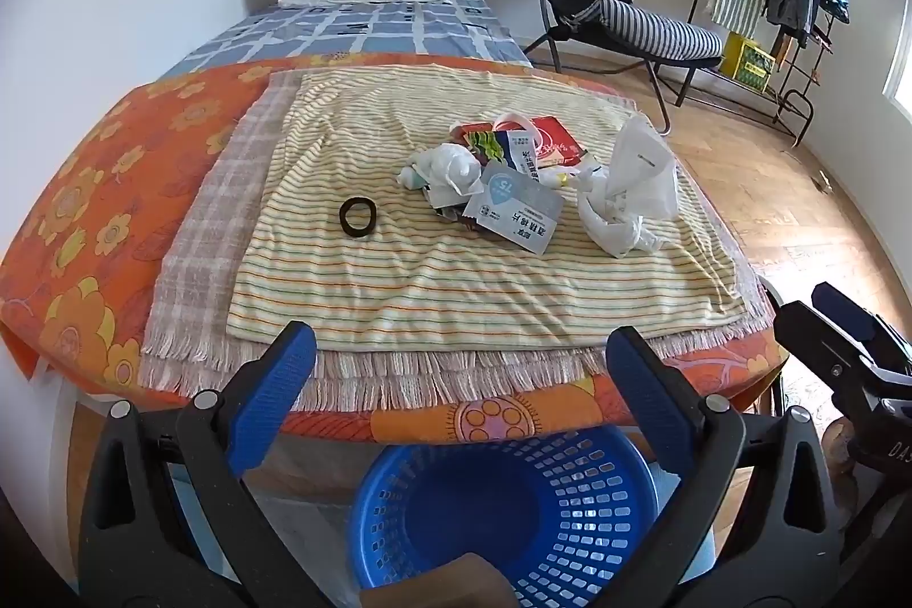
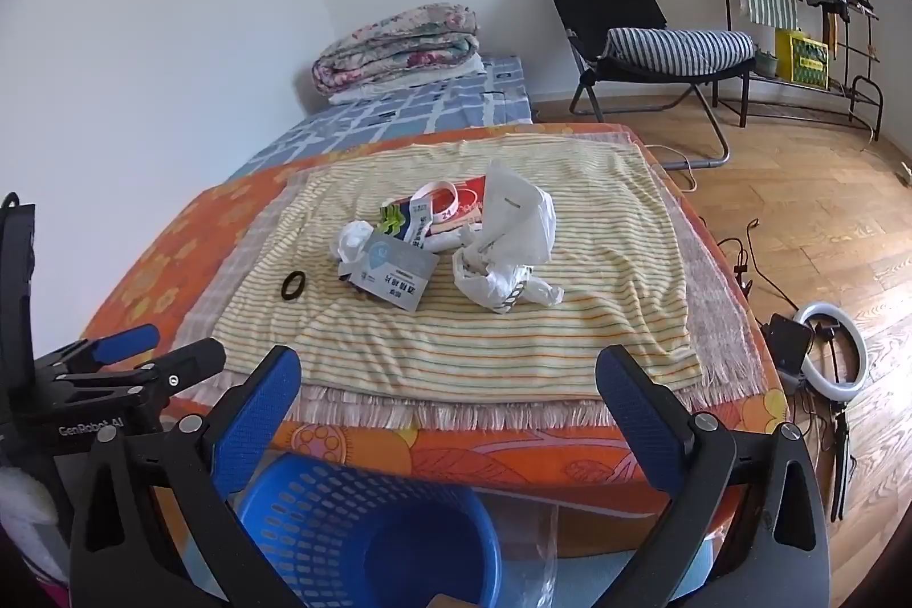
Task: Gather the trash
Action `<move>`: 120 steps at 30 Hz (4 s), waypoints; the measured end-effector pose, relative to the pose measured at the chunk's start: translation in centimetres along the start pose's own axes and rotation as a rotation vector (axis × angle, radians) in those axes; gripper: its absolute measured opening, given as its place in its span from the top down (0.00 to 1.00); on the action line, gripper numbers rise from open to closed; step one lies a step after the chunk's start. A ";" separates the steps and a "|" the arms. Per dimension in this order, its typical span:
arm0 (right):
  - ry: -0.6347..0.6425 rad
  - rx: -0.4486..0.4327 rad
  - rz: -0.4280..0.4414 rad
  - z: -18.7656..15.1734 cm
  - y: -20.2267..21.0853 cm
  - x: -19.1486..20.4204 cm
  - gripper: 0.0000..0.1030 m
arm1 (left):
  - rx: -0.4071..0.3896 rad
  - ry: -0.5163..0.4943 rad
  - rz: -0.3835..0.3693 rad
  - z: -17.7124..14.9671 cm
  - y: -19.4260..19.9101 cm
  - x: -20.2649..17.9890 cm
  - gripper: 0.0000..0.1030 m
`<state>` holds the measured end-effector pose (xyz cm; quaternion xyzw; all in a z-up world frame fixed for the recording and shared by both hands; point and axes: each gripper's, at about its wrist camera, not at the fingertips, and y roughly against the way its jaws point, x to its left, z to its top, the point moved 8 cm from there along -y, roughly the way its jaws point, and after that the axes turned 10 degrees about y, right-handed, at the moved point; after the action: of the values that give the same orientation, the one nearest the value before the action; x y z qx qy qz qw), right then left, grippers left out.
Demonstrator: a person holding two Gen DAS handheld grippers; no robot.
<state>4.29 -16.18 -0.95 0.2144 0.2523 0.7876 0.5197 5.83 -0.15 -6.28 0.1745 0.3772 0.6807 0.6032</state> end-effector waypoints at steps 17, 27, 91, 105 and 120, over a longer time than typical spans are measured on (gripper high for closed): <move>-0.007 0.005 -0.005 -0.2 -0.1 -0.2 0.00 | -0.005 0.015 -0.001 0.2 0.4 0.5 0.00; -0.023 0.018 0.009 -0.4 -0.4 -0.3 0.00 | -0.006 0.014 -0.002 0.1 0.4 0.5 0.00; -0.023 0.094 -0.033 -0.8 -4.4 -2.3 0.00 | 0.094 0.117 -0.020 1.2 -4.6 5.6 0.00; 0.080 0.159 -0.070 2.5 -11.9 -4.0 0.00 | 0.164 0.117 -0.019 4.6 -11.7 7.5 0.26; 0.106 0.237 -0.066 2.7 -18.0 -3.9 0.01 | 0.224 0.134 -0.017 6.0 -17.9 7.8 0.46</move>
<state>20.14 -13.37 -10.35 0.2238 0.3776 0.7450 0.5023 20.74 8.84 -17.02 0.1918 0.4918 0.6392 0.5593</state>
